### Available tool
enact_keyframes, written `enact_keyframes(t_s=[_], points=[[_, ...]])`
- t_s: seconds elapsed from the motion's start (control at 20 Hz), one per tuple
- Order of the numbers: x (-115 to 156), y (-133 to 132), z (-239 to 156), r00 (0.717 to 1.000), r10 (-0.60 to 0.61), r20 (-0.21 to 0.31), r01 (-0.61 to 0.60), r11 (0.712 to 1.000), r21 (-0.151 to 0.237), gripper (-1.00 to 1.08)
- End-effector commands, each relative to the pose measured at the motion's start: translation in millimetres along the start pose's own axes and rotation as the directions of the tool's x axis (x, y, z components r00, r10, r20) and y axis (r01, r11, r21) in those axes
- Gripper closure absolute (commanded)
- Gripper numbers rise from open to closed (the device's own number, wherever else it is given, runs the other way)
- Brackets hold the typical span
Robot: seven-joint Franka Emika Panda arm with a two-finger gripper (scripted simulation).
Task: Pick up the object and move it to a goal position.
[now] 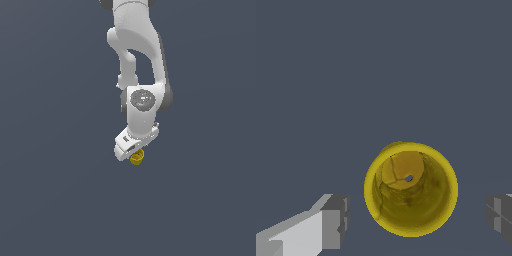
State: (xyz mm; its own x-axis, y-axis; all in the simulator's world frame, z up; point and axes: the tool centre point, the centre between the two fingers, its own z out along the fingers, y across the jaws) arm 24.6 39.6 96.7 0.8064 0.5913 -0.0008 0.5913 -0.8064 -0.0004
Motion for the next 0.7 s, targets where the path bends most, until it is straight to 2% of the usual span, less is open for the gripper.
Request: enact_keyframes(t_s=[0.0, 0.65], points=[[0, 0, 1, 1.000, 0.000, 0.000, 0.000, 1.000, 0.000, -0.92], [0, 0, 50, 1.000, -0.005, -0.001, 0.005, 1.000, 0.000, -0.92]])
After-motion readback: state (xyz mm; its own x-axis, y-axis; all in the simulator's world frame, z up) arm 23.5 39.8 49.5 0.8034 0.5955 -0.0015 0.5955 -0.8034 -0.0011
